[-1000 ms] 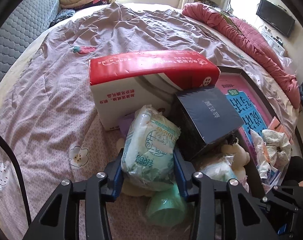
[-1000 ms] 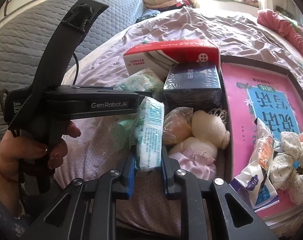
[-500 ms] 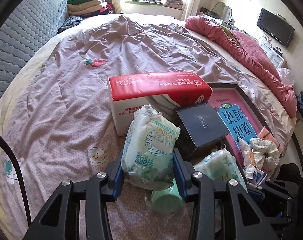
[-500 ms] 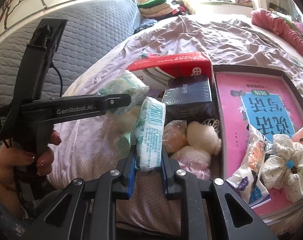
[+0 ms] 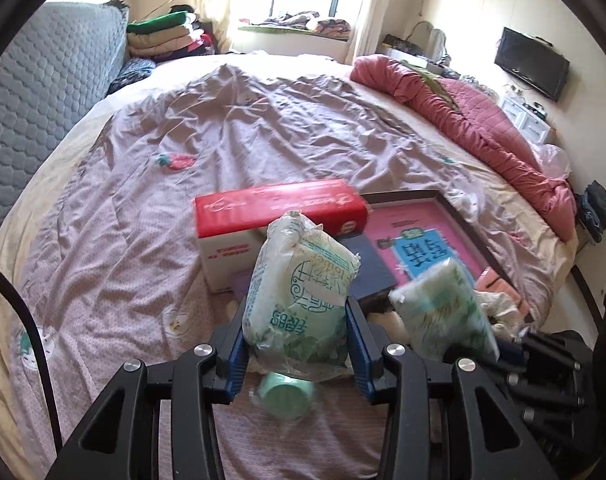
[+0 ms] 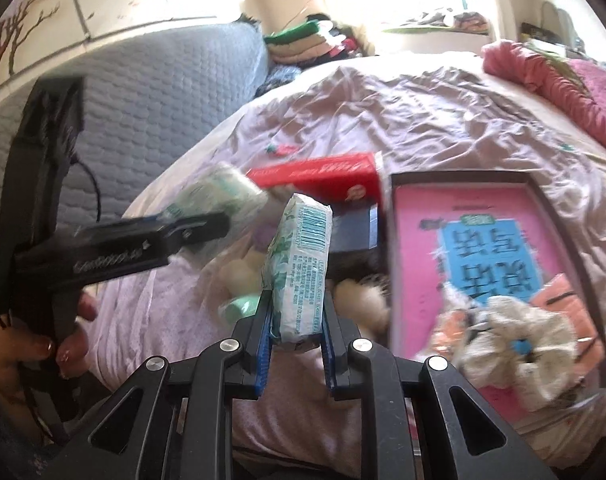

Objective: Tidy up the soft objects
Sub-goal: 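Carry both wipe packets up and over the pink tray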

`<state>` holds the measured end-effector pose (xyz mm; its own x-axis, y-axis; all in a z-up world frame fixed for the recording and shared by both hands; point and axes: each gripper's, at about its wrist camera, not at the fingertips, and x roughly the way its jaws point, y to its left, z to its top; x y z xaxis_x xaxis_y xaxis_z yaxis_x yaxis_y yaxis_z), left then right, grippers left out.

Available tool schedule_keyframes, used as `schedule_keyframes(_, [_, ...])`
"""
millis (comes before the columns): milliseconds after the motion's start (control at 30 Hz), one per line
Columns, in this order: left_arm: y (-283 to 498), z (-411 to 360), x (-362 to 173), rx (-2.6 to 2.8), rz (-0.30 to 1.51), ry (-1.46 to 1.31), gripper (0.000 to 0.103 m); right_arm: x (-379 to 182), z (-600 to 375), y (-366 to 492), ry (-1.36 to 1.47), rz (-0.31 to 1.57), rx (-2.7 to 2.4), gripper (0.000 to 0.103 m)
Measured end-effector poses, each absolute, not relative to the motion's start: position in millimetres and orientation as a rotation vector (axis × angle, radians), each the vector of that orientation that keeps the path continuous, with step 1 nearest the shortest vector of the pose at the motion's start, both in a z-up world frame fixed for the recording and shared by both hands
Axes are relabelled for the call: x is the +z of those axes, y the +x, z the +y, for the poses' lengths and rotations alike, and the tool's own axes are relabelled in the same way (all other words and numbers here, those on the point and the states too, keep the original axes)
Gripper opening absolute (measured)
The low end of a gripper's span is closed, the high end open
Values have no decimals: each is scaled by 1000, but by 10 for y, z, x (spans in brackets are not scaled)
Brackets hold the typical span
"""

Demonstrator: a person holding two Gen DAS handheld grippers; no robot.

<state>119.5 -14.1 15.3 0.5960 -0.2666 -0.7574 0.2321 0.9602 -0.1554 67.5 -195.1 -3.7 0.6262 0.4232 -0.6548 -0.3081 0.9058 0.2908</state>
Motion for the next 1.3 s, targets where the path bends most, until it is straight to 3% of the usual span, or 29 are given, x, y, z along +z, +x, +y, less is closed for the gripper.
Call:
schedule_keyframes(800, [820,-1075,395,-455,839,25,43,447,-3049,451,230,661,213,21])
schedule_keyframes(1300, [777,-1455,216,-480,880,66,43,352,-3230,425,257,670,197,21])
